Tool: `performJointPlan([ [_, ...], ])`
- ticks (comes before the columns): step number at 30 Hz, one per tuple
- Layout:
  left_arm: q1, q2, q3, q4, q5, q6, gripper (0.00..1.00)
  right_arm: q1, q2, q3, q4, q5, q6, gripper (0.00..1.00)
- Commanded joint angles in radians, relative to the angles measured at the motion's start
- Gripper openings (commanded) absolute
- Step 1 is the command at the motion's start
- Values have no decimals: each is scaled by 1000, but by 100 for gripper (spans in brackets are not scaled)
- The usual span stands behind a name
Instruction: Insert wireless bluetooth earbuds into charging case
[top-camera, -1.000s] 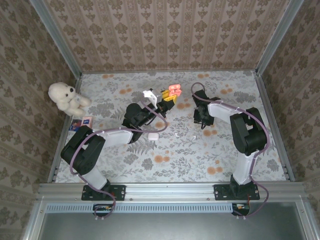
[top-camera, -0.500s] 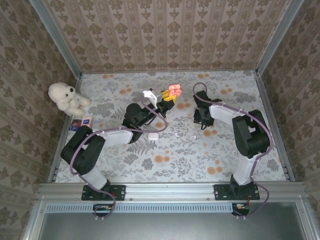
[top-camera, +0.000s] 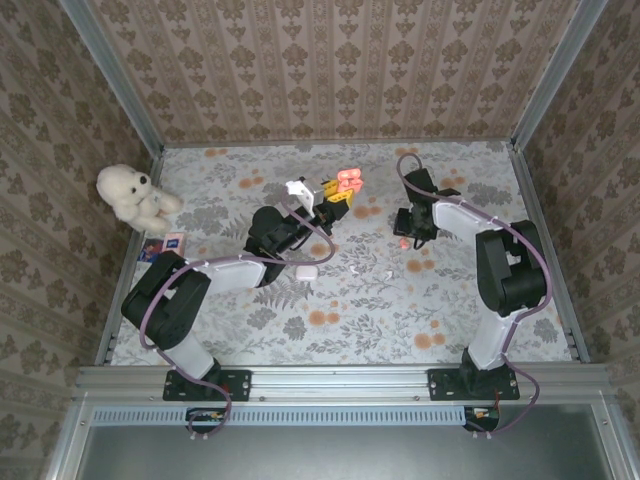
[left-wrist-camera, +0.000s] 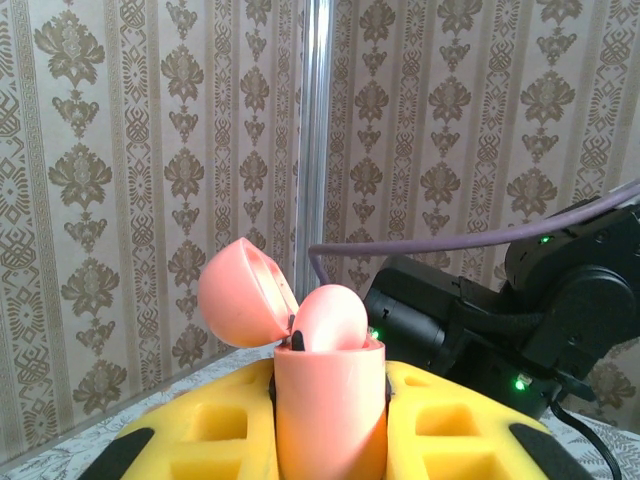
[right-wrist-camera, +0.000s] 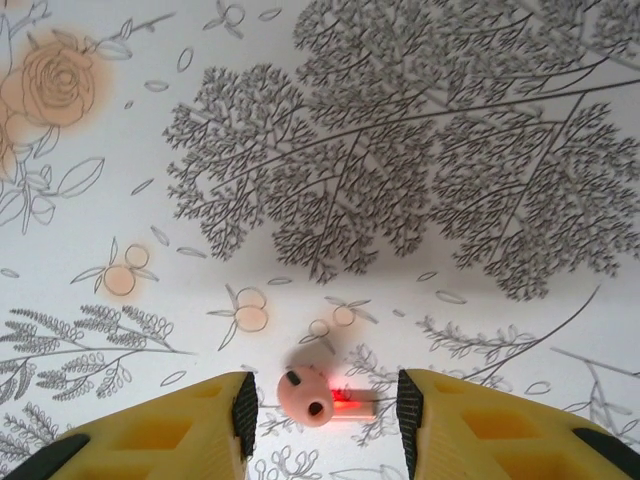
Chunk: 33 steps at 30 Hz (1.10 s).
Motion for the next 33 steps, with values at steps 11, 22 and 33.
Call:
performJointPlan([
  [11, 8, -19, 4, 49, 22, -21, 0, -16, 54, 11, -14, -138, -78, 45],
  [22, 9, -18, 5, 50, 25, -21, 0, -17, 119, 55, -55, -122, -82, 45],
  [33, 9, -11, 9, 50, 25, -24, 0, 18, 138, 58, -48, -112, -77, 37],
])
